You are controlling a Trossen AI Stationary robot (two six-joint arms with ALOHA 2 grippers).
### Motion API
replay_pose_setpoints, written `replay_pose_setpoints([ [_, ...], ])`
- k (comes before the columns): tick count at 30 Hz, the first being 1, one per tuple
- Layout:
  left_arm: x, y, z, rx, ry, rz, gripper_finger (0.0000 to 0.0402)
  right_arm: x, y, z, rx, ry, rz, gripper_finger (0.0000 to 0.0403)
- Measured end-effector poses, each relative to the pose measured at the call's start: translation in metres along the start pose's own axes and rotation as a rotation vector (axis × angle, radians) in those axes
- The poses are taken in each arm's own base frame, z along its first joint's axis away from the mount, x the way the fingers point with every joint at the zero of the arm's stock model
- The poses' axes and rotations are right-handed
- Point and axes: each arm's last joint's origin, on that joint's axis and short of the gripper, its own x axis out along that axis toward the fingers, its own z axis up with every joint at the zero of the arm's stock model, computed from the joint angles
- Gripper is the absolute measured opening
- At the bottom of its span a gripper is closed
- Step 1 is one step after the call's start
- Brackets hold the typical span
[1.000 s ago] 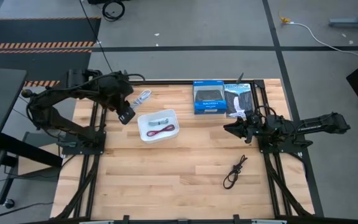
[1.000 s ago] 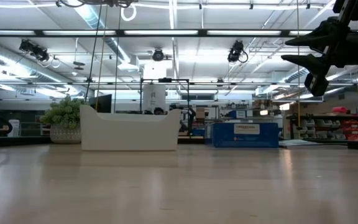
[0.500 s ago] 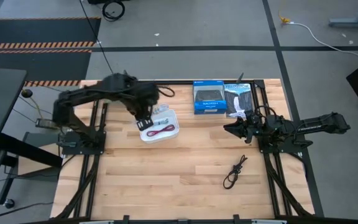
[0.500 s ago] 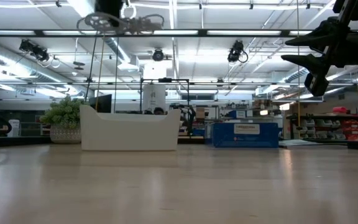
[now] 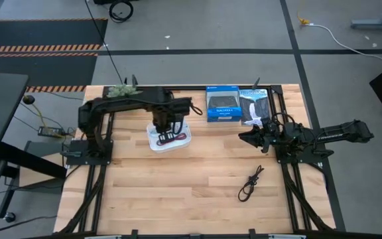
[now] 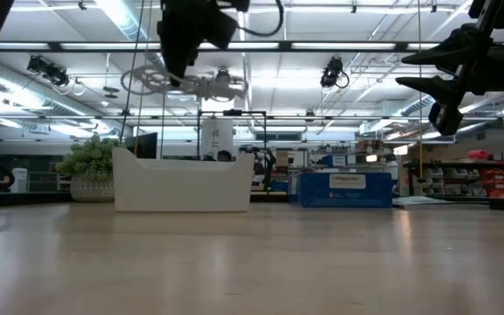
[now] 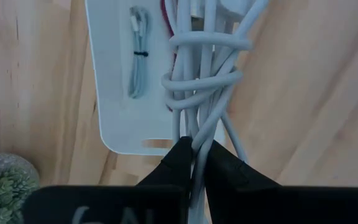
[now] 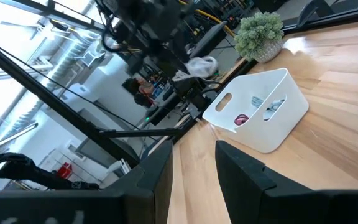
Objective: Pick and place USB-C Cables
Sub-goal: Put the white cable charger into the white bin
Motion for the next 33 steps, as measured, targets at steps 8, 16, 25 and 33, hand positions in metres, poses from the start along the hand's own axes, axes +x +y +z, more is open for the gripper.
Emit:
replay_pose_setpoints([
  [8, 0.037, 0.014, 0.022, -0.132, 0.122, 0.026, 0.0029, 0.0, 0.0, 0.0, 0.0, 0.001, 0.0, 0.0128],
  [16, 0.068, 0.022, 0.036, -0.215, 0.222, 0.009, 0.0029, 0.0, 0.0, 0.0, 0.0, 0.002, 0.003, 0.0128],
  [25, 0.093, 0.024, 0.046, -0.22, 0.28, 0.018, 0.003, 0.0, 0.0, 0.0, 0.0, 0.001, 0.003, 0.0128],
  [33, 0.11, 0.026, 0.052, -0.251, 0.318, 0.025, 0.0037, 0.0, 0.0, 0.0, 0.0, 0.0, 0.003, 0.0128],
])
